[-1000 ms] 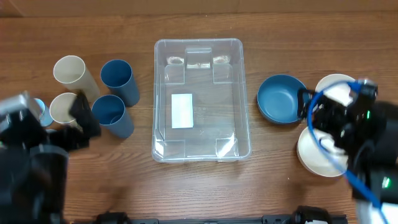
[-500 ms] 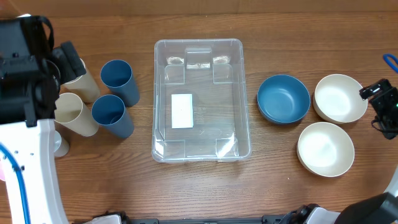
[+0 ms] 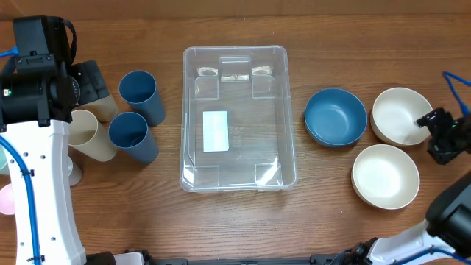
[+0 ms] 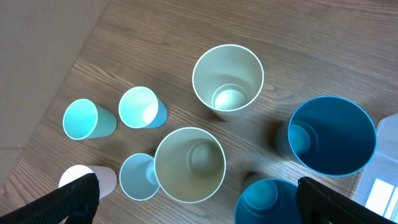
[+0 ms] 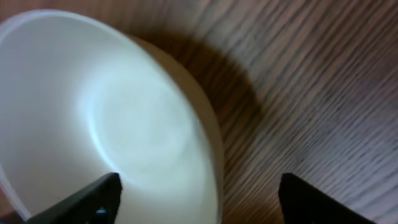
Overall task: Pack container
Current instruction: 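Move the right gripper to the far cream bowl and grasp its rim, then carry the cream bowl into the clear bin and release it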
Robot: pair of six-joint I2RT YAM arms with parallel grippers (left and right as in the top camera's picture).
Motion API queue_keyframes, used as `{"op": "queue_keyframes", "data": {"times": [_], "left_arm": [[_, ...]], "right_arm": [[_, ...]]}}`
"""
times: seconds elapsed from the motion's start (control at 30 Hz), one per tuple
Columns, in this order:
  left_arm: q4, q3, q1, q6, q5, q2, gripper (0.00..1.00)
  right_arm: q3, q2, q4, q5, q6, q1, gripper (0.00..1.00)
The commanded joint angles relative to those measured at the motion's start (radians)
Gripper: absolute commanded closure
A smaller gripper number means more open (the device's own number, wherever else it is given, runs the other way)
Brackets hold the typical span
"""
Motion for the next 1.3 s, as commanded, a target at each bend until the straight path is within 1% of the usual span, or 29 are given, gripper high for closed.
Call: {"op": "queue_keyframes", "data": {"times": [0.0, 0.07, 0.13, 0.17, 0.27, 0.3, 0.43, 0.5, 0.6, 0.63, 0.7, 0.73, 0.8, 0.83, 0.87, 0.93, 1.0, 1.1, 1.17, 1.2, 1.27], "left_arm": [[0.001, 0.026, 0.005, 0.019, -0.016, 0.004, 0.0], [0.001, 0.026, 0.005, 0.019, -0.016, 0.004, 0.0], [0.001, 0.026, 0.005, 0.019, -0.016, 0.004, 0.0], [0.001, 0.026, 0.005, 0.019, -0.017, 0.004, 0.0], [0.001, 0.026, 0.005, 0.019, -0.016, 0.004, 0.0], [0.001, 0.026, 0.005, 0.019, -0.016, 0.004, 0.0], [0.001, 0.026, 0.005, 0.019, -0.017, 0.004, 0.0], [0.001, 0.026, 0.005, 0.019, -0.016, 0.004, 0.0], [0.001, 0.026, 0.005, 0.019, -0.016, 0.004, 0.0], [0.001, 0.026, 0.005, 0.019, -0.016, 0.004, 0.0], [0.001, 0.026, 0.005, 0.019, -0.017, 0.004, 0.0], [0.001, 0.026, 0.005, 0.019, -0.017, 0.004, 0.0], [0.001, 0.026, 0.005, 0.019, -0.017, 0.004, 0.0], [0.001, 0.026, 0.005, 0.019, -0.017, 0.004, 0.0], [0.001, 0.026, 0.005, 0.019, -0.016, 0.004, 0.0], [0.001, 0.026, 0.005, 0.019, -0.017, 0.004, 0.0], [0.001, 0.026, 0.005, 0.019, -0.017, 0.004, 0.0], [0.001, 0.026, 0.005, 0.019, -0.016, 0.004, 0.0], [0.001, 0.026, 0.005, 0.019, -0.016, 0.004, 0.0], [0.001, 0.026, 0.005, 0.019, -0.016, 0.004, 0.0], [0.001, 0.026, 0.005, 0.019, -0.016, 0.004, 0.0]], "right_arm": [[0.009, 0.024, 0.045, -0.003, 0.038, 0.005, 0.34], [-0.002, 0.024, 0.071, -0.002, 0.038, 0.005, 0.44], [-0.013, 0.024, 0.09, -0.002, 0.038, 0.005, 0.67], [-0.016, 0.024, 0.097, -0.003, 0.039, 0.005, 0.75], [-0.015, 0.024, 0.1, -0.032, 0.043, 0.005, 0.93], [-0.012, 0.022, 0.098, -0.04, 0.046, 0.005, 0.96], [0.033, -0.032, 0.048, -0.039, 0.062, 0.003, 0.96], [0.066, -0.115, 0.012, -0.057, 0.13, 0.006, 0.96], [0.11, -0.28, -0.004, -0.191, 0.146, 0.068, 0.96], [0.129, -0.355, -0.026, -0.193, 0.142, 0.127, 0.96], [0.146, -0.443, -0.047, -0.192, 0.101, 0.239, 0.96], [0.149, -0.502, -0.051, -0.183, 0.055, 0.359, 0.96], [0.149, -0.551, -0.042, -0.108, 0.054, 0.552, 0.96], [0.149, -0.557, -0.031, -0.063, 0.031, 0.673, 0.96], [0.149, -0.554, -0.021, -0.032, 0.025, 0.751, 0.96], [0.149, -0.499, 0.024, 0.074, 0.002, 0.973, 0.96], [0.149, -0.422, 0.06, 0.166, 0.002, 1.095, 0.96], [0.149, -0.293, 0.11, 0.253, 0.002, 1.168, 0.96], [0.149, -0.176, 0.158, 0.333, 0.012, 1.175, 0.96], [0.149, -0.124, 0.182, 0.383, 0.04, 1.17, 0.96], [0.149, -0.038, 0.239, 0.4, 0.045, 1.148, 0.96]]}}
